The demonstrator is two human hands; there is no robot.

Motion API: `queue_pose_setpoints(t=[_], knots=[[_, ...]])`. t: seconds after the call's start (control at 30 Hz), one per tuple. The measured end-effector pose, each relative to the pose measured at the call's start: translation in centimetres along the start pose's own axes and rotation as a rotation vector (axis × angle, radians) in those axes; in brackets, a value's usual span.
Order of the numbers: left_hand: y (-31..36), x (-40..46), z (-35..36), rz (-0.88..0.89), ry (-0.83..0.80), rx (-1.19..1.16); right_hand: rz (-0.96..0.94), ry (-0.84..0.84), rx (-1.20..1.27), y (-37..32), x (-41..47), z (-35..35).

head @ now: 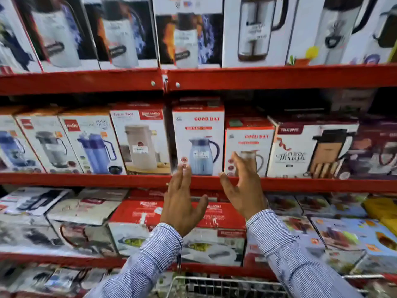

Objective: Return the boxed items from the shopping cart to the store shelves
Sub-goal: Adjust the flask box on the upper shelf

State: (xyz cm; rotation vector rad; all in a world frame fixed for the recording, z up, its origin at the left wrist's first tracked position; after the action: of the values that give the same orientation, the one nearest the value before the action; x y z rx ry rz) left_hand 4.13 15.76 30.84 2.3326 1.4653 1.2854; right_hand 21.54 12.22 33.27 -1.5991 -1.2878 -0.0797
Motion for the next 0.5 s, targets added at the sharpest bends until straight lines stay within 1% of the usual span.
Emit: queue_pose_setpoints(t=[0.03,0.1,0.27,0.37,0.5], knots=[[-0.7,1.0,-0.5,-0.031,-0.01,-0.051,0.062,0.022,0.08,-0.5,0.5,0.6],[-2.2,2.7,-1.1,-0.071,0.004,-0.126,0.153,0.077,0.156,-1.2,1.6,1.5],[-4.2,5.7,-1.1,-0.165,0.012,-0.252,0.267,0.181,0.153,-2.2,4.7,1.8],[-4.9,6.8,-0.4,-0.253,0.009,-0.333,0.293,0.205,0.104,-2.8,6.2,1.4],[-5.6,7.7,0.8,-0.336,-0.044,-0.385,0.255,0.242,0.006,-4.0,7.9,1.0]])
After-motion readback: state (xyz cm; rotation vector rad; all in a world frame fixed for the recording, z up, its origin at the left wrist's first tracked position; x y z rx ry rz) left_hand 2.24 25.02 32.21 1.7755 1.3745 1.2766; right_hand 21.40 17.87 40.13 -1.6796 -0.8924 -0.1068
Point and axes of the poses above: each hand's wrist, its own x-axis towards the middle knuckle, its own z-axis out of the palm, y = z × x, the point moved 8 cm from there along x, towards the middle knuckle, and after that the axes turned 12 degrees about y, right-handed, at the moved point
